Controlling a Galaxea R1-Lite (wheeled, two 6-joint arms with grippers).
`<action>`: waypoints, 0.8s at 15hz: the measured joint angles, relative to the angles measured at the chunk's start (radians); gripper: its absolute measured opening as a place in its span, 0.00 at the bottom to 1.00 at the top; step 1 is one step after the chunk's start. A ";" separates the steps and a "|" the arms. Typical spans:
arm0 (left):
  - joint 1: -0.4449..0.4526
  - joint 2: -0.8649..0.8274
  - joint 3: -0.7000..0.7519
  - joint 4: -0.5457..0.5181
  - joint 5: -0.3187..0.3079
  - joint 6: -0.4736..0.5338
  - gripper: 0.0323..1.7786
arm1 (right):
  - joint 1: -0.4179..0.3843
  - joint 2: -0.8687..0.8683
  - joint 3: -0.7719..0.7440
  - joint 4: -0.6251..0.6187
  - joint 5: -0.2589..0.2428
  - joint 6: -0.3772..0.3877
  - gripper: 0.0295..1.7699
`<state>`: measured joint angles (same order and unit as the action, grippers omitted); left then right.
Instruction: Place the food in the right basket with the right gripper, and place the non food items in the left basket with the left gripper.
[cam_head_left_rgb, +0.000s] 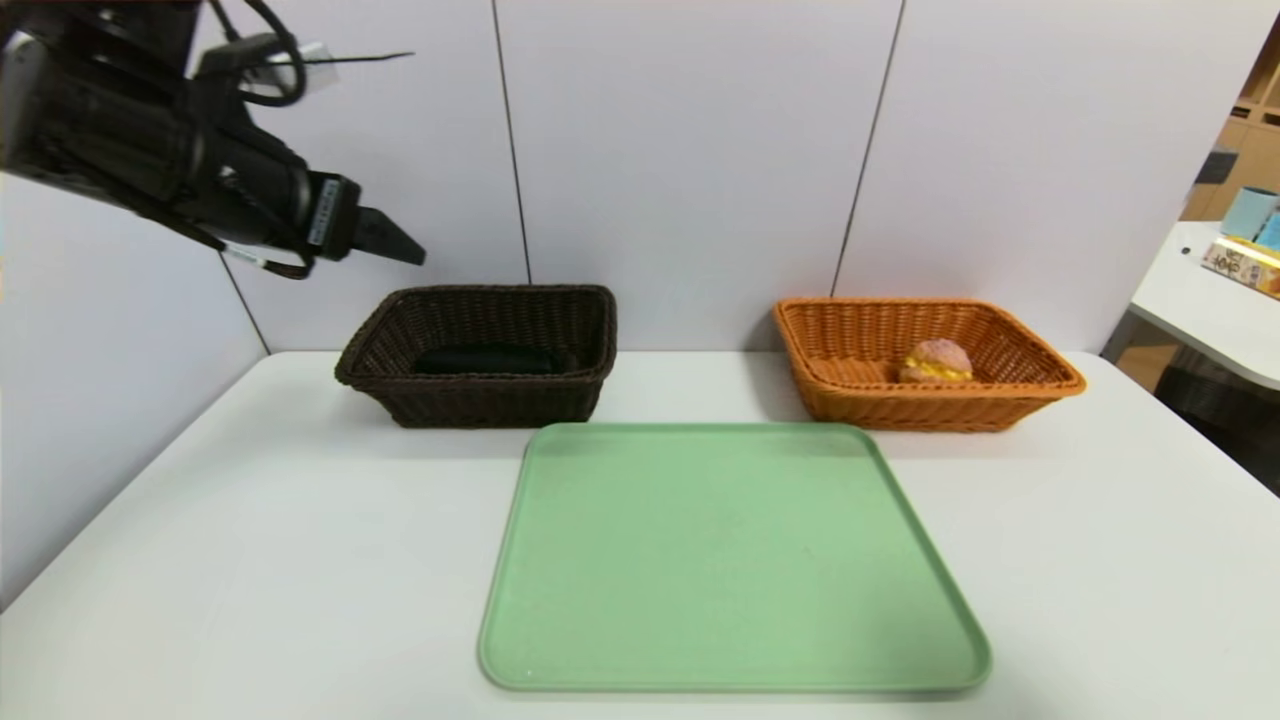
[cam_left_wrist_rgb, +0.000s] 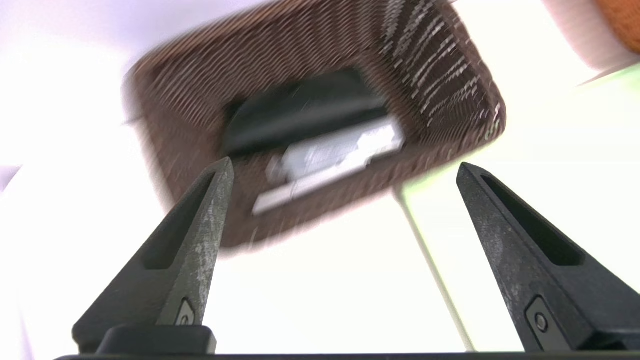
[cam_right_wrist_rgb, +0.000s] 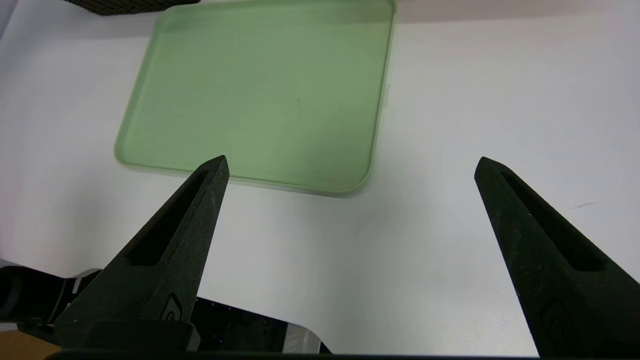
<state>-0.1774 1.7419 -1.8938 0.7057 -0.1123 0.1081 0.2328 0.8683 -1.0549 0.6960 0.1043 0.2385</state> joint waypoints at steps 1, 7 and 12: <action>0.011 -0.058 0.013 0.049 0.036 -0.024 0.90 | 0.002 -0.017 0.004 0.002 0.002 -0.009 0.96; 0.039 -0.524 0.391 0.128 0.220 -0.144 0.93 | 0.012 -0.122 0.006 0.016 -0.005 -0.125 0.96; 0.045 -0.932 0.715 0.134 0.255 -0.124 0.94 | -0.001 -0.216 0.001 0.097 -0.011 -0.202 0.96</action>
<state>-0.1321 0.8100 -1.1789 0.8400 0.1423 -0.0162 0.2317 0.6528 -1.0536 0.7928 0.0936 0.0364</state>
